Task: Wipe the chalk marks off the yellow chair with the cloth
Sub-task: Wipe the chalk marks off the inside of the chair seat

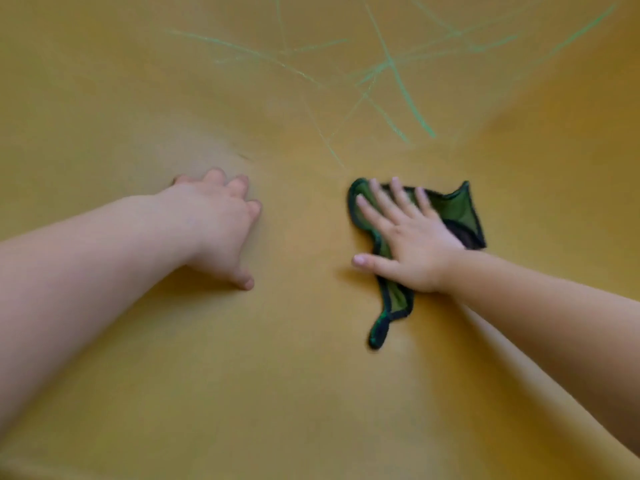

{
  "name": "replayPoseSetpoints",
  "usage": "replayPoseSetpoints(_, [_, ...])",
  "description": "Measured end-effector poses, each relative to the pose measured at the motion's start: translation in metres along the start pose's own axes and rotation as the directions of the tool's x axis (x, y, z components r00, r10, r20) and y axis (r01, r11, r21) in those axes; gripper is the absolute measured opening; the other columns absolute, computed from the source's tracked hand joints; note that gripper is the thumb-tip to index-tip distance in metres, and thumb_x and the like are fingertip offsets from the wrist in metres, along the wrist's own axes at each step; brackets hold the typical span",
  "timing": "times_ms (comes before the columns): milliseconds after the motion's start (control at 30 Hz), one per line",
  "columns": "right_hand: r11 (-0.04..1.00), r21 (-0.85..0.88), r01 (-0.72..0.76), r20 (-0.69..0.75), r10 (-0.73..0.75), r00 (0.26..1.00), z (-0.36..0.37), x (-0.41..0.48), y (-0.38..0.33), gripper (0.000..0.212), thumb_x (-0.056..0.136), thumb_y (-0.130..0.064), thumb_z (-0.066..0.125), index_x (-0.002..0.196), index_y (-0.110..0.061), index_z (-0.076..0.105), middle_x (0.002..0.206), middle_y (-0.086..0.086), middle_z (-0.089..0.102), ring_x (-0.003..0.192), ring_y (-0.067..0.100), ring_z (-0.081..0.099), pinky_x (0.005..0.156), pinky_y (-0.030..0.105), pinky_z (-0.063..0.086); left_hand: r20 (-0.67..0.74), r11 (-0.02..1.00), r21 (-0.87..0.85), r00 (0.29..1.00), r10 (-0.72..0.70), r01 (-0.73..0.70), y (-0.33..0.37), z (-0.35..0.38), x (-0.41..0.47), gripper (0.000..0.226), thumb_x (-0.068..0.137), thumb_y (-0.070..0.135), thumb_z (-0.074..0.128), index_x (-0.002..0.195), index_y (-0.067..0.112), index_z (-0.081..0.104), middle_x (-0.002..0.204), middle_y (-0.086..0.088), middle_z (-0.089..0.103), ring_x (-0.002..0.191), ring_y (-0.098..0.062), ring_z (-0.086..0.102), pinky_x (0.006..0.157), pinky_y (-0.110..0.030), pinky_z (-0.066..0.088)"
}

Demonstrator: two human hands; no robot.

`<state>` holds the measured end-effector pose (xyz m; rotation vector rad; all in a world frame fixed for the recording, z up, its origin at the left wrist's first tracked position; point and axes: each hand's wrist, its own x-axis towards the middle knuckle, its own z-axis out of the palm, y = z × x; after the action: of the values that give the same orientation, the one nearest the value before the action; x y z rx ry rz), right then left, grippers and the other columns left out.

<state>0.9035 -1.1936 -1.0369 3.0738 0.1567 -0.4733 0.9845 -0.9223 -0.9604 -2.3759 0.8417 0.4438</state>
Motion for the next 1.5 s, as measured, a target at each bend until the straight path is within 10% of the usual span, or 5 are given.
replayPoseSetpoints(233, [0.745,0.18,0.642,0.278,-0.664,0.694,0.004,-0.122,-0.084,0.097,0.089,-0.08,0.028,0.161,-0.033,-0.015,0.167,-0.017,-0.027,0.151,0.01,-0.034,0.119,0.054,-0.024,-0.173,0.937,0.349,0.984,0.045,0.019,0.022,-0.001,-0.051,0.091,0.081,0.078,0.034,0.149,0.018,0.03,0.149,-0.007,0.037,0.128,-0.028,0.041,0.1,-0.05,0.037])
replayPoseSetpoints(567, [0.994,0.031,-0.108,0.152,0.102,0.983,-0.008,-0.053,0.016,0.132,0.049,-0.105,-0.018,0.162,-0.037,-0.01,0.17,-0.01,-0.02,0.155,0.028,-0.022,0.123,0.059,-0.012,-0.202,0.981,0.108,0.97,-0.138,0.162,0.001,0.045,-0.1,0.088,0.074,0.084,0.01,0.142,0.035,0.037,0.145,0.003,0.042,0.126,-0.022,0.045,0.091,-0.041,0.044])
replayPoseSetpoints(867, [0.809,0.152,0.567,0.183,-0.587,0.788,0.007,-0.14,-0.144,0.112,0.082,-0.089,0.038,0.16,-0.032,-0.019,0.168,-0.013,-0.026,0.153,0.018,-0.03,0.123,0.048,-0.019,-0.246,0.984,0.047,0.957,-0.153,0.17,-0.005,0.057,-0.1,0.09,0.071,0.085,0.01,0.141,0.036,0.038,0.145,0.001,0.044,0.13,-0.024,0.043,0.095,-0.045,0.043])
replayPoseSetpoints(1200, [0.979,-0.15,0.14,0.371,-0.076,0.925,0.01,-0.141,-0.027,0.098,0.088,-0.083,0.027,0.139,-0.046,-0.048,0.156,-0.008,-0.049,0.147,0.03,-0.041,0.124,0.059,-0.008,-0.274,0.984,0.005,0.947,-0.169,0.177,-0.018,0.061,-0.114,0.089,0.07,0.084,0.011,0.136,0.034,0.044,0.141,0.001,0.046,0.126,-0.025,0.045,0.093,-0.046,0.044])
replayPoseSetpoints(1500, [0.96,0.14,0.244,0.083,-0.257,0.963,-0.017,-0.018,-0.19,0.096,0.081,-0.039,0.029,0.156,-0.028,-0.029,0.164,0.001,-0.036,0.151,0.039,-0.032,0.121,0.068,-0.006,-0.222,0.933,0.035,0.913,-0.341,0.357,-0.053,0.043,-0.136,0.091,0.074,0.082,0.007,0.143,0.032,0.04,0.148,-0.001,0.044,0.139,-0.03,0.033,0.111,-0.064,0.022])
